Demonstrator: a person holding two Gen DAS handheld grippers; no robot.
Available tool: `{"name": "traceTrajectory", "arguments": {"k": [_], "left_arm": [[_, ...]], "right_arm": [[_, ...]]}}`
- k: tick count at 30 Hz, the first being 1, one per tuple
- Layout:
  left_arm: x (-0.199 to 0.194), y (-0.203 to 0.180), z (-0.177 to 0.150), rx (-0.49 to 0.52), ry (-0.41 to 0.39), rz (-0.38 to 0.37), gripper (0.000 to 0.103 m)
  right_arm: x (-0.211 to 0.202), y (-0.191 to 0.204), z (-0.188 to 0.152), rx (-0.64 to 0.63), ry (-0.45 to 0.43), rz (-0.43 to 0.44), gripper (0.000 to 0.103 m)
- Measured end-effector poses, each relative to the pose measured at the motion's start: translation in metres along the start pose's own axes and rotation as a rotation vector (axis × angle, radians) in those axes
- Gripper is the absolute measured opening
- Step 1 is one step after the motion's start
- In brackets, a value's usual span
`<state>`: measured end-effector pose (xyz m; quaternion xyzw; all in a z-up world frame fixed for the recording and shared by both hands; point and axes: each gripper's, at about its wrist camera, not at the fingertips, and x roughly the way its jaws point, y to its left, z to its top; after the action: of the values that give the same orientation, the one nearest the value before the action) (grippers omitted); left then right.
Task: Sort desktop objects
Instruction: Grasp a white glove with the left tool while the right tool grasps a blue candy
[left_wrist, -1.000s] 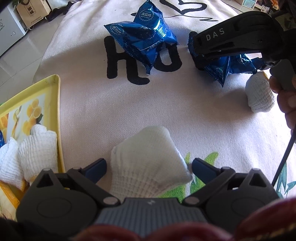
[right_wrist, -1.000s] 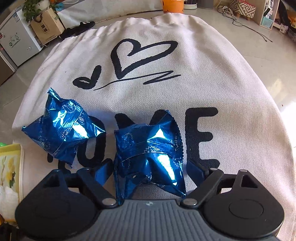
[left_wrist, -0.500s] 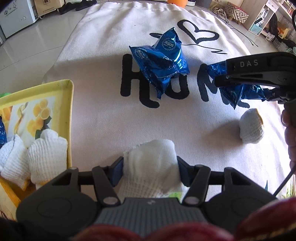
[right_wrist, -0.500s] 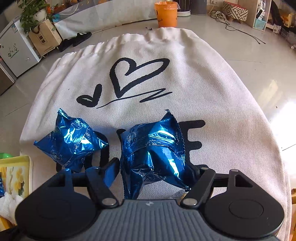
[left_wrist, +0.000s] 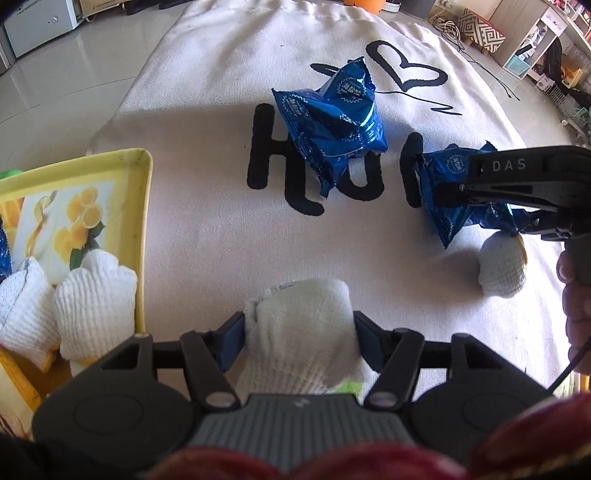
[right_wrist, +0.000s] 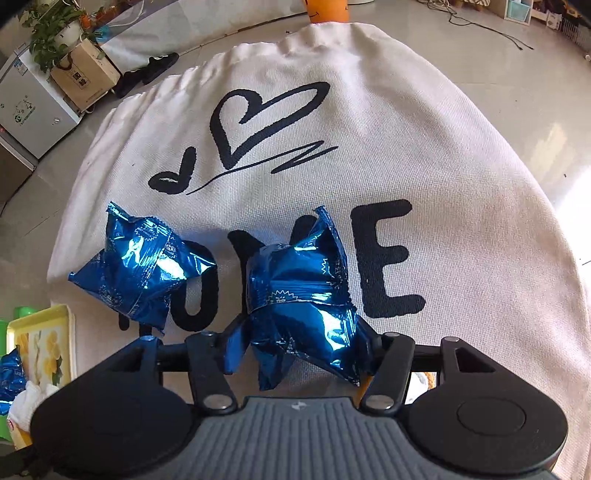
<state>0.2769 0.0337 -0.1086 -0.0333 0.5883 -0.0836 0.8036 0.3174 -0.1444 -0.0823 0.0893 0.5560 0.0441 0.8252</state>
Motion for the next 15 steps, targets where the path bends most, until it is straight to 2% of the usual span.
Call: {"name": "traceTrajectory", "arguments": {"k": [1, 3, 5, 9, 11, 14, 15], "left_arm": [[0.001, -0.001, -0.001, 0.01, 0.0, 0.006, 0.068], [0.002, -0.005, -0.003, 0.029, 0.001, 0.028, 0.085], [0.006, -0.008, -0.006, 0.041, 0.01, 0.04, 0.09], [0.016, -0.012, -0.009, 0.052, 0.037, 0.058, 0.093], [0.017, -0.013, -0.01, 0.066, 0.026, 0.074, 0.094], [0.017, -0.013, -0.011, 0.068, 0.011, 0.086, 0.089], [0.016, -0.012, -0.011, 0.06, 0.003, 0.083, 0.084]], "right_arm": [[0.001, 0.001, 0.0, -0.004, 0.0, -0.003, 0.062], [0.003, 0.002, 0.0, -0.012, -0.001, 0.002, 0.072], [0.005, 0.003, 0.0, -0.012, -0.005, 0.005, 0.074], [0.009, 0.004, 0.0, -0.008, -0.015, -0.001, 0.077], [0.011, 0.004, 0.0, -0.008, -0.022, -0.018, 0.077], [0.015, 0.0, 0.0, 0.017, -0.038, -0.026, 0.078], [0.015, -0.001, 0.0, 0.02, -0.04, -0.029, 0.077]]}}
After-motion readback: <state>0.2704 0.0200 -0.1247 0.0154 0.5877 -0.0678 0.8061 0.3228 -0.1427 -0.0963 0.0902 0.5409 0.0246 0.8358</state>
